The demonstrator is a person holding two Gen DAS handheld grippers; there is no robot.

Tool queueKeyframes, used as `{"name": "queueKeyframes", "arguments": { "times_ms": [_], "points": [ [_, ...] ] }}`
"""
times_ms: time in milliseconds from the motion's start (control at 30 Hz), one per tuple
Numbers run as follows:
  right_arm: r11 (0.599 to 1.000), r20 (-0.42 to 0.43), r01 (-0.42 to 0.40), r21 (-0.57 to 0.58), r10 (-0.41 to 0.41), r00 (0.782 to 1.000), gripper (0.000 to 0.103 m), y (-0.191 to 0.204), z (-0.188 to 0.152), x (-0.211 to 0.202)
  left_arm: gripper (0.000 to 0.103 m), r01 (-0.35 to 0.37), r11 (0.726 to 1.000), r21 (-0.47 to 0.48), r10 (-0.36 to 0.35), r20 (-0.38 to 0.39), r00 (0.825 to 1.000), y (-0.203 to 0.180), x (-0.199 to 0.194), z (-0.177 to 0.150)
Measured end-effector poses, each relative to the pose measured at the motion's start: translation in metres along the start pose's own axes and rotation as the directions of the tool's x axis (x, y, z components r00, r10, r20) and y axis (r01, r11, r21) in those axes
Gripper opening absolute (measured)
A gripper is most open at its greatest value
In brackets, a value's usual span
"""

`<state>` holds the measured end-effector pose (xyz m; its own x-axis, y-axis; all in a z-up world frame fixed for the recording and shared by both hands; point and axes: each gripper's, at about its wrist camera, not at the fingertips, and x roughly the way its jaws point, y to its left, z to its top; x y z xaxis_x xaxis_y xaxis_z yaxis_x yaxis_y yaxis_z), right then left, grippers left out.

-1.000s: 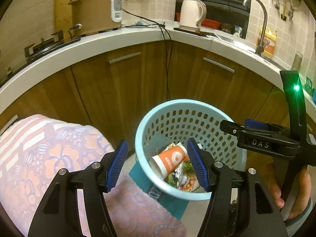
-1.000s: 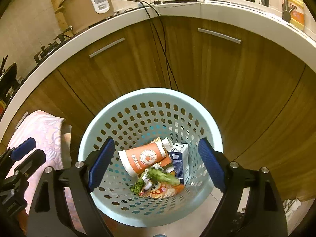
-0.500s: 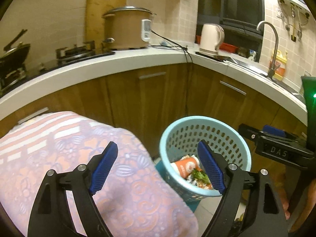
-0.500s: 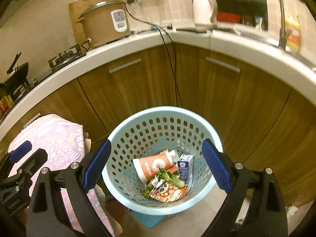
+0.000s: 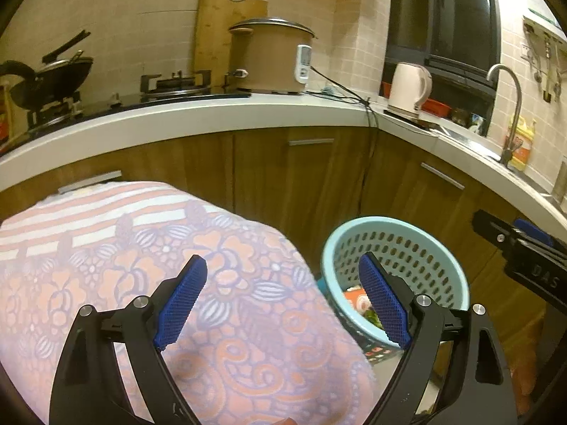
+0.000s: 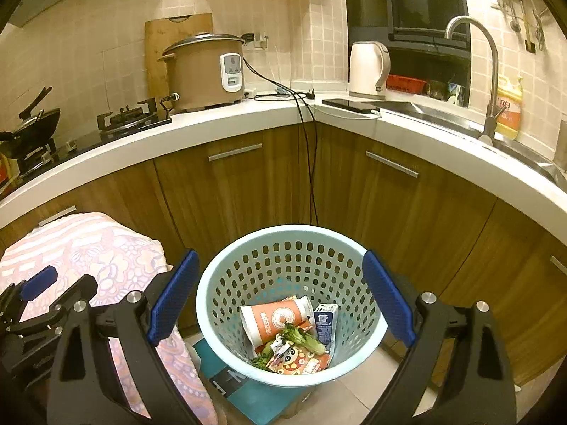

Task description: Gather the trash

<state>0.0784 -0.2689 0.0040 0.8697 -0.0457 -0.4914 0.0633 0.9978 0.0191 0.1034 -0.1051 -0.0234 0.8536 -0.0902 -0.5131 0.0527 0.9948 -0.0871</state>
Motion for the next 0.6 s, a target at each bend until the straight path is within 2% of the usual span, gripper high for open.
{"name": "queueKeyframes", "arguments": {
  "times_ms": [200, 267, 600],
  "points": [
    [1.0, 0.003, -0.013, 0.001, 0.013, 1.0, 0.089, 0.008, -0.004, -0.001, 0.085, -0.063, 0.997, 0.037, 0.061, 0.05, 0.997, -0.002, -0.009, 0.0],
    [1.0, 0.003, -0.012, 0.001, 0.012, 1.0, 0.089, 0.01, -0.005, -0.002, 0.088, -0.054, 0.998, 0.026, 0.053, 0.058, 0.997, 0.0, -0.013, 0.002],
    [1.0, 0.004, -0.018, 0.0, 0.018, 1.0, 0.089, 0.016, -0.004, -0.003, 0.088, -0.029, 0.999, -0.022, 0.029, 0.043, 0.999, 0.013, -0.012, 0.005]
  ]
}}
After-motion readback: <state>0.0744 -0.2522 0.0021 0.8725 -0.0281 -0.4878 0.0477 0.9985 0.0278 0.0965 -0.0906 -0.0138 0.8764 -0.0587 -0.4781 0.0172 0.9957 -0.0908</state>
